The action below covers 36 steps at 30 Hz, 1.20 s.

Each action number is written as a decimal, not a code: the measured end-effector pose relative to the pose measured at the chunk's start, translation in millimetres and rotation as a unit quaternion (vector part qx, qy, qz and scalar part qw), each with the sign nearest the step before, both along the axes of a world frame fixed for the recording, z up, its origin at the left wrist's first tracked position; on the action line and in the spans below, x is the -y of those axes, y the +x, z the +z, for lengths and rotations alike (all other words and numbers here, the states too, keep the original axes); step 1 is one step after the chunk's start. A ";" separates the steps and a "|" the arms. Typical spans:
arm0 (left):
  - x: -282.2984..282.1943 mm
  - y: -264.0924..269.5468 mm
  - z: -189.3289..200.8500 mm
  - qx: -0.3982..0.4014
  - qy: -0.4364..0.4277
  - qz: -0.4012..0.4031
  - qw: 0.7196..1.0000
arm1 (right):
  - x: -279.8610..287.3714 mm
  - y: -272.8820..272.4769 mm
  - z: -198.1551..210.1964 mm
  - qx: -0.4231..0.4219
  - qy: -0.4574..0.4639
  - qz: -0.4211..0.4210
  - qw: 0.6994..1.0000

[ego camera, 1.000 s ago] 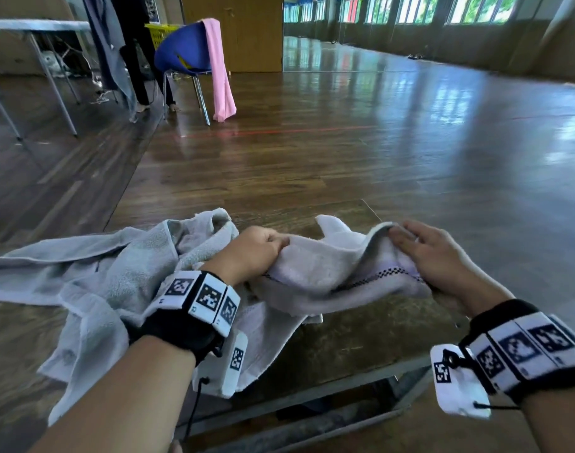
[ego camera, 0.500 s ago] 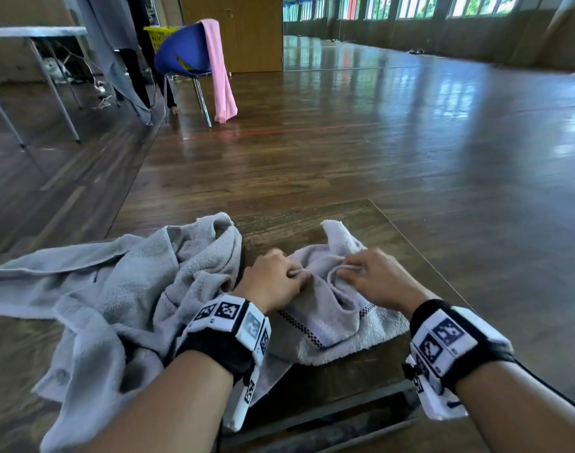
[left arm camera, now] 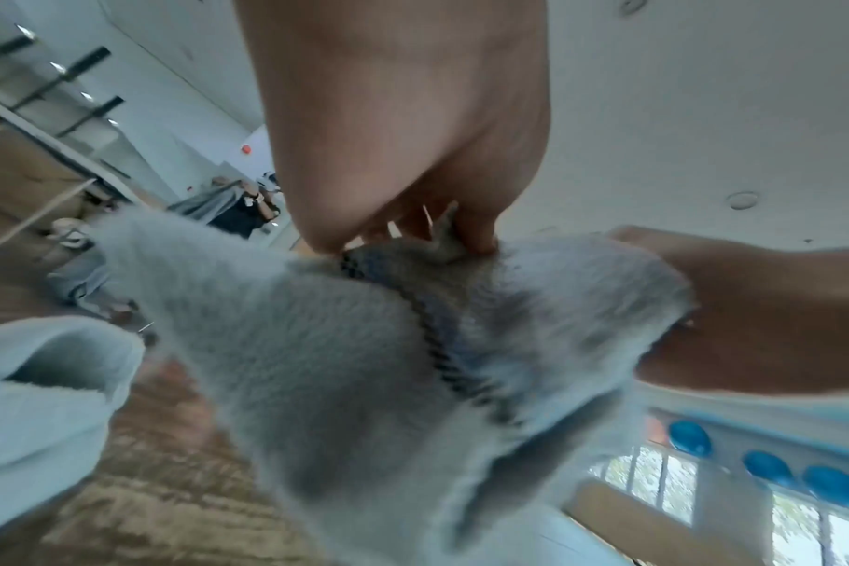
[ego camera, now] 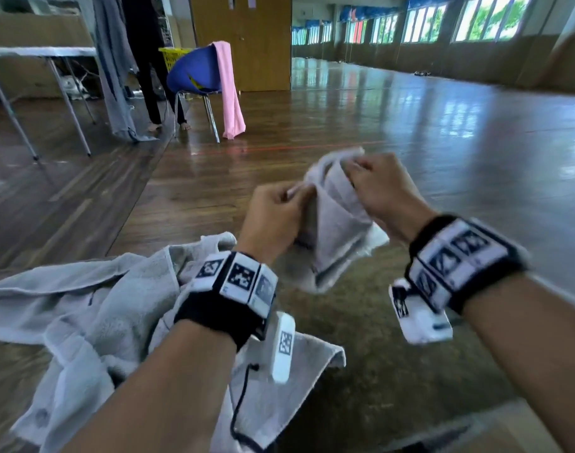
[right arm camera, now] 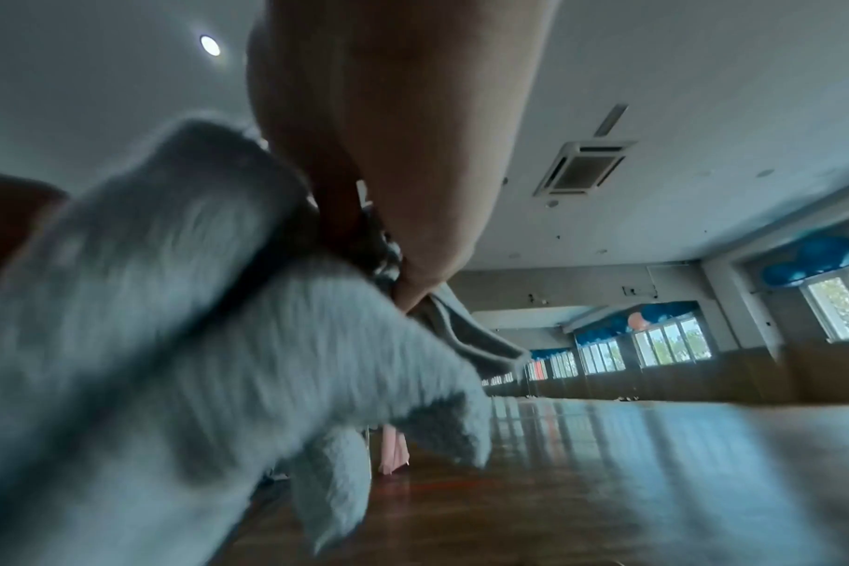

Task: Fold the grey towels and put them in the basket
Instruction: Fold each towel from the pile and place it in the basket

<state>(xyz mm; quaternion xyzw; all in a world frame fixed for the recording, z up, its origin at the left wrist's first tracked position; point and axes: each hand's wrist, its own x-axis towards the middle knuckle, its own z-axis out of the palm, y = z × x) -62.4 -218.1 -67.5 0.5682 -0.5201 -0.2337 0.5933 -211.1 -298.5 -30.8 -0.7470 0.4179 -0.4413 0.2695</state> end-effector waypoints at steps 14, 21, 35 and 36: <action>-19.8 76.3 -28.2 0.051 0.021 0.198 0.979 | 11.1 -60.7 -81.6 -0.114 -0.037 -0.201 0.972; -20.0 42.1 -6.2 0.013 -0.045 0.116 0.992 | 18.1 -76.6 -72.5 0.168 0.033 -0.118 0.978; -29.4 53.7 -65.4 0.197 0.110 0.055 0.973 | 2.4 -126.6 -131.6 -0.156 0.050 -0.079 0.983; -31.3 54.6 -65.6 0.203 0.114 0.053 0.971 | -0.5 -130.5 -131.7 -0.170 0.047 -0.072 0.982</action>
